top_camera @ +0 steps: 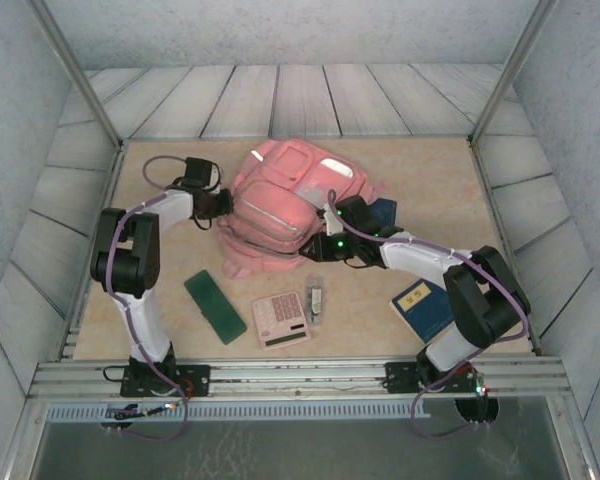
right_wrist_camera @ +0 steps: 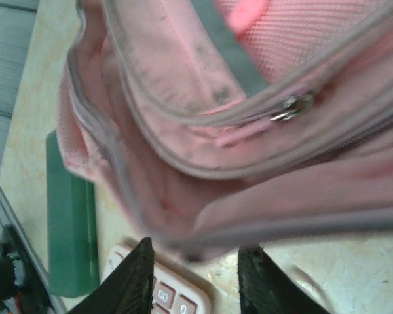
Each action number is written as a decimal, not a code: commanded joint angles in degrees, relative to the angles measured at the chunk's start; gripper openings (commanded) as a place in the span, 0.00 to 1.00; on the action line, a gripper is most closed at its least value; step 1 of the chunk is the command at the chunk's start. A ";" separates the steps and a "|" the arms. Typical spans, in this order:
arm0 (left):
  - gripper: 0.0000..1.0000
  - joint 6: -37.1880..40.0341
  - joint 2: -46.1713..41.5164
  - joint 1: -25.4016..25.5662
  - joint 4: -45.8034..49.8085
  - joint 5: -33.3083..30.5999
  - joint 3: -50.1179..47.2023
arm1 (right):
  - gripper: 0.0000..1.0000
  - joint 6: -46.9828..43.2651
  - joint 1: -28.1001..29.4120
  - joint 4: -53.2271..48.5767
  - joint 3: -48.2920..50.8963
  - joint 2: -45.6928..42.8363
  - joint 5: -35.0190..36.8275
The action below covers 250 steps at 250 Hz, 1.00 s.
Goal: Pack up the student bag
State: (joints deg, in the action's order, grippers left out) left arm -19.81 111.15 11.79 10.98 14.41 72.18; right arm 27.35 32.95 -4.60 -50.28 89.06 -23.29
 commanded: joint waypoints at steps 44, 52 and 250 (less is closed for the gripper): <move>0.56 2.61 -5.97 -3.20 3.72 2.49 2.17 | 0.76 -11.75 -3.51 -19.77 -8.59 -4.77 6.91; 0.61 2.81 -7.73 -3.27 4.41 2.54 1.51 | 0.77 -11.84 -5.07 -19.94 -8.71 -5.18 6.67; 0.67 -15.47 -41.20 8.95 -2.52 6.71 -37.00 | 0.63 -6.97 -23.49 -6.69 -17.95 19.08 3.58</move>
State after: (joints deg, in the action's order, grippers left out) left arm -31.40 70.06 20.40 12.78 20.80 37.50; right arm 19.62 9.41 -12.25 -65.89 104.73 -16.16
